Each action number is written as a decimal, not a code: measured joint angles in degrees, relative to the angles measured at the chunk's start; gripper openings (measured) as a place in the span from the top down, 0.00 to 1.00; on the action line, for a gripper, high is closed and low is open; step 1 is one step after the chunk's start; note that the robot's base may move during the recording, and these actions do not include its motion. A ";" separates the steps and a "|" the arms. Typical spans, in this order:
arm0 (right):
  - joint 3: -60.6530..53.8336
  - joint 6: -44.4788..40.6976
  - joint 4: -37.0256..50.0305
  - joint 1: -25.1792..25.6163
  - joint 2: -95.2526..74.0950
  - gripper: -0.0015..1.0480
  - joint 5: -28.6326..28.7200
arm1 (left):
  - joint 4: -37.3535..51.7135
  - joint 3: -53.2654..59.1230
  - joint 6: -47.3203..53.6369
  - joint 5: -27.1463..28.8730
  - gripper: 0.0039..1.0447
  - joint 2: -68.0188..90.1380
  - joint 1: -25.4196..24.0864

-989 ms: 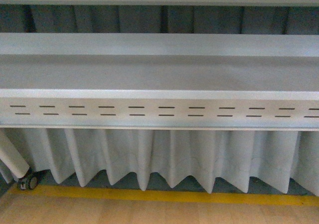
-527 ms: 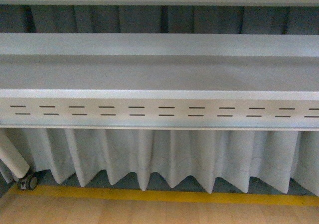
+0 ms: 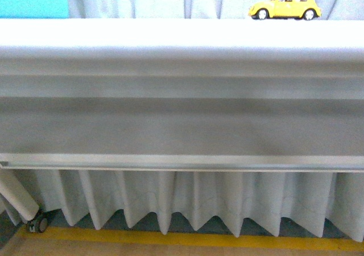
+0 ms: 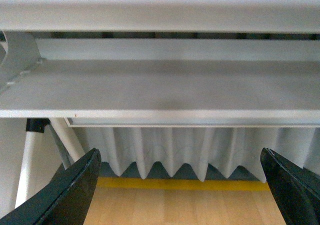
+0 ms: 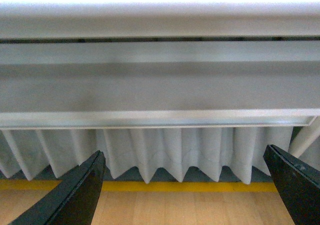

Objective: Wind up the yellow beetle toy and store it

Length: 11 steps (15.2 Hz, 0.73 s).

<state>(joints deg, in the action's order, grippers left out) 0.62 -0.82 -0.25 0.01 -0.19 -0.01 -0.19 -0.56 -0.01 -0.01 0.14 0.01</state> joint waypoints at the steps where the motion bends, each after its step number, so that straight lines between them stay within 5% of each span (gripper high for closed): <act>1: 0.00 -0.02 0.02 0.00 -0.02 0.06 -0.04 | 0.04 0.00 -0.02 0.07 0.06 -0.02 0.00; 11: 0.00 -0.02 0.04 0.00 -0.02 0.06 0.00 | 0.00 0.00 0.00 0.07 0.06 -0.02 0.00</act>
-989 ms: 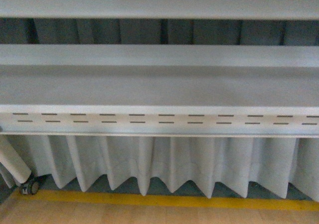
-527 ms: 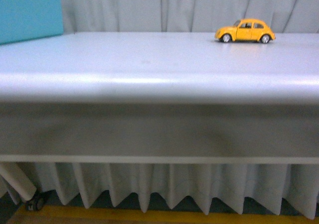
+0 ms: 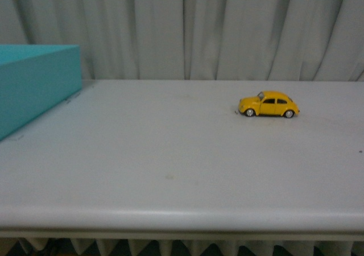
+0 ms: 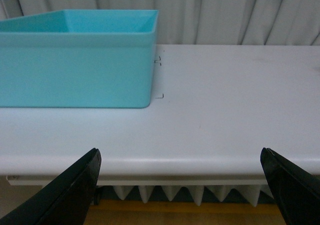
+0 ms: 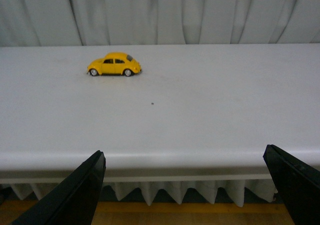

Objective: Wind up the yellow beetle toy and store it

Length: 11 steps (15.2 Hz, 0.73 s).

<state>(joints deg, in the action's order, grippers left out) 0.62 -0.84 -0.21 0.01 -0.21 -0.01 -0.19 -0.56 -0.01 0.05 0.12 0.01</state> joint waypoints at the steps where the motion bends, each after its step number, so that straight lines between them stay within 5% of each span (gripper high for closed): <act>1: 0.00 0.04 0.04 0.00 0.00 0.06 0.00 | -0.04 0.00 0.02 -0.02 0.06 0.02 0.00; 11: 0.00 0.04 0.24 0.00 0.00 0.06 0.00 | 0.15 0.00 0.00 -0.07 0.06 0.00 0.00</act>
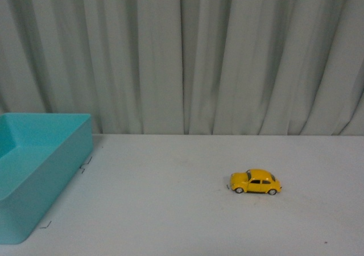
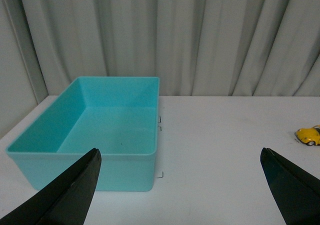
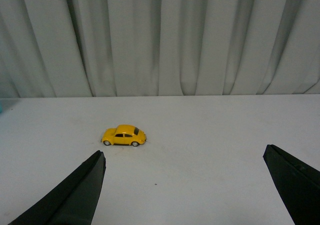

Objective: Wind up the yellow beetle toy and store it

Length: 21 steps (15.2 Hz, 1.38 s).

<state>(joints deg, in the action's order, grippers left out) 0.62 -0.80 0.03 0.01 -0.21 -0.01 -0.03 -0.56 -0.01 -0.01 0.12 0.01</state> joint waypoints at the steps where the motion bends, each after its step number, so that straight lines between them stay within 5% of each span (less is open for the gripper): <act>1: 0.00 0.00 0.02 0.00 0.00 0.06 0.00 | 0.02 0.00 0.02 0.07 0.06 0.02 0.00; 21: 0.00 0.00 -0.26 0.00 0.00 0.06 0.00 | -0.17 0.00 0.02 0.04 0.06 0.00 0.00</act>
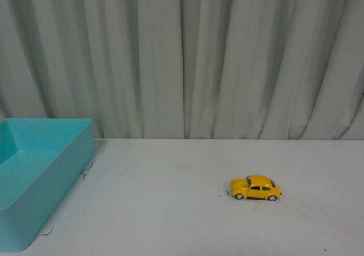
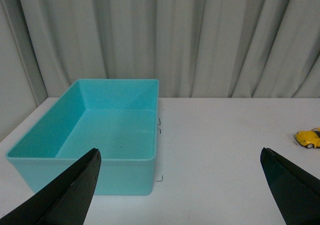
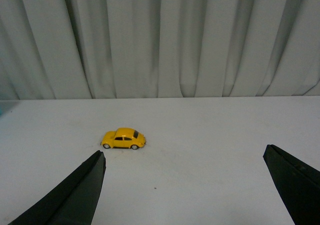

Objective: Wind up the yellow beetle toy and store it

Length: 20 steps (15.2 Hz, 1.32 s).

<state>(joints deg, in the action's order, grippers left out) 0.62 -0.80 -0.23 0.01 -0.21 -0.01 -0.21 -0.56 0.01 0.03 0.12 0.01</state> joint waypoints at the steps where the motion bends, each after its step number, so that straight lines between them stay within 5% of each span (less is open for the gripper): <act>1: 0.00 0.00 0.04 0.00 0.00 0.06 0.00 | 0.02 0.00 0.00 0.00 0.06 0.00 0.00; 20: 0.00 0.00 0.00 0.00 0.00 0.06 0.00 | 0.02 0.00 0.00 0.00 0.06 0.02 0.00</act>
<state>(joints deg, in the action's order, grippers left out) 0.62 -0.80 -0.23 0.01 -0.21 -0.01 -0.19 -0.56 0.01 0.03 0.14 0.01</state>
